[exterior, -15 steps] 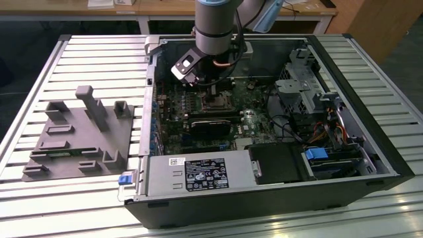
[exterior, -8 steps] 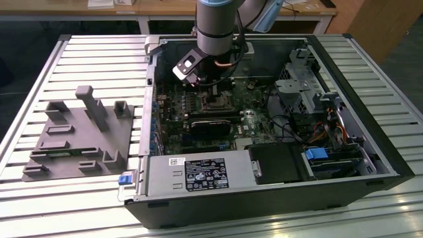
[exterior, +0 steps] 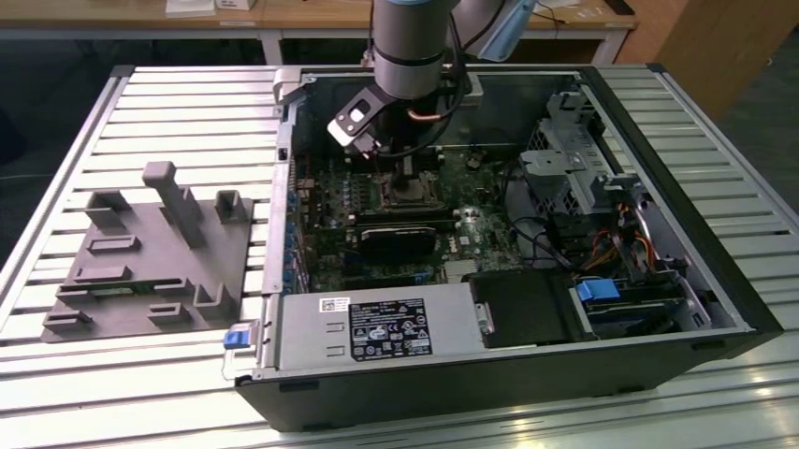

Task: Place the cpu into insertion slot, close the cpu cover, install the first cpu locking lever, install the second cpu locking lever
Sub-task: 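Close the cpu cover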

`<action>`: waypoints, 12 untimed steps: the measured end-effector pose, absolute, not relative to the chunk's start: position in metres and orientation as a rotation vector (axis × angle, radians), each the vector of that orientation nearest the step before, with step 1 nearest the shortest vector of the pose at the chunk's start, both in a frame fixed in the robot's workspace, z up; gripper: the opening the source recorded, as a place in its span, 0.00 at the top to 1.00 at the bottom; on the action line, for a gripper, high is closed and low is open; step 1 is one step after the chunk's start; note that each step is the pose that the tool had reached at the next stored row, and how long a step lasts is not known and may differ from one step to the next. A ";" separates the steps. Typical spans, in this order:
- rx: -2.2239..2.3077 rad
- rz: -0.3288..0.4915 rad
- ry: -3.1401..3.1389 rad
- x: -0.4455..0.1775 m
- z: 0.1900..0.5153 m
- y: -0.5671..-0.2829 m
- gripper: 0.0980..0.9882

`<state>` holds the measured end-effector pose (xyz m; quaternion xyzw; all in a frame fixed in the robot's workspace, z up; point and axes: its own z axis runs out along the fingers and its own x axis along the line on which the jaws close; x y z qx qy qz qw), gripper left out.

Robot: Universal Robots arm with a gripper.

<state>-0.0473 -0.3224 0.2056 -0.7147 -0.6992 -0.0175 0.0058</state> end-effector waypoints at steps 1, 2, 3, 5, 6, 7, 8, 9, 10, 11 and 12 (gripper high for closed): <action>-2.237 -0.055 -2.188 -0.046 0.206 -0.322 0.99; -2.237 -0.055 -2.188 -0.044 0.206 -0.322 0.99; -2.237 -0.055 -2.188 -0.043 0.206 -0.322 0.99; -2.237 -0.055 -2.188 -0.042 0.206 -0.322 0.99; -2.237 -0.055 -2.188 -0.042 0.206 -0.322 0.99; -2.237 -0.055 -2.188 -0.041 0.206 -0.322 0.99; -2.237 -0.055 -2.188 -0.040 0.206 -0.322 0.99; -2.237 -0.055 -2.188 -0.040 0.206 -0.322 0.99; -2.237 -0.055 -2.188 -0.040 0.206 -0.322 0.99; -2.237 -0.055 -2.188 -0.040 0.206 -0.322 0.99; -2.237 -0.055 -2.188 -0.040 0.206 -0.322 0.99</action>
